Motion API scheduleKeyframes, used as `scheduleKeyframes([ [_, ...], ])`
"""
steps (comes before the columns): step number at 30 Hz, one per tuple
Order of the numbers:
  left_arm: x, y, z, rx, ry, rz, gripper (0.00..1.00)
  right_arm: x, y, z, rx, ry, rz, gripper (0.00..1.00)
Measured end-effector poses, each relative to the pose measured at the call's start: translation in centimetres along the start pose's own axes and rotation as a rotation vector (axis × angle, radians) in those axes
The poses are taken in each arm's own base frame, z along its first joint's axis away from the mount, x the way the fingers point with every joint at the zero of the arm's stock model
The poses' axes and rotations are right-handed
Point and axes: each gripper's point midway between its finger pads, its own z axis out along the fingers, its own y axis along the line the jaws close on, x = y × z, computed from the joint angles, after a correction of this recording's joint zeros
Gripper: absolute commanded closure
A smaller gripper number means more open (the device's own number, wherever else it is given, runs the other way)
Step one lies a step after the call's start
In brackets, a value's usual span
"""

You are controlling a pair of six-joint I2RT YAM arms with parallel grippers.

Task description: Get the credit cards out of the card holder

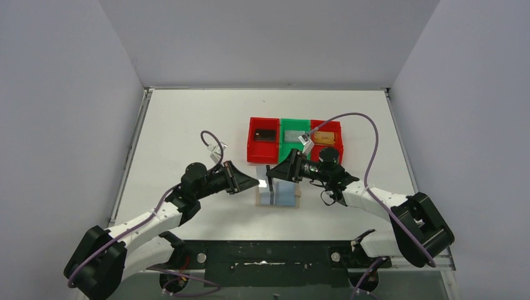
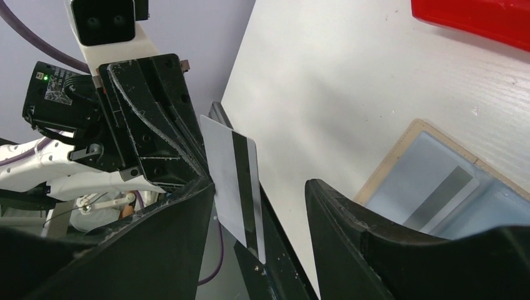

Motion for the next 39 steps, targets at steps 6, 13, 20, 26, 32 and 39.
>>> scheduleKeyframes([
  [6,0.0,-0.5,0.0,0.024,0.004,0.008,1.00,-0.3,0.8,0.1,-0.044,-0.003,0.001,0.67],
  [13,-0.2,-0.9,0.0,0.038,-0.005,0.009,1.00,-0.6,2.4,0.1,-0.125,0.004,-0.001,0.83],
  [20,-0.5,-0.9,-0.1,0.039,-0.015,0.005,1.00,-0.4,2.7,-0.1,-0.144,0.004,0.006,0.89],
  [26,-0.5,-0.7,-0.2,0.037,-0.018,-0.005,0.94,-0.3,3.1,-0.3,-0.164,0.013,0.002,1.00],
  [32,-0.8,-0.8,-0.4,0.032,-0.034,0.000,0.53,-0.1,3.0,-0.3,-0.164,0.023,-0.005,1.00],
  [39,-1.2,0.3,-1.0,-0.041,-0.070,0.017,0.37,-1.3,0.9,0.0,0.005,0.027,-0.079,1.00],
])
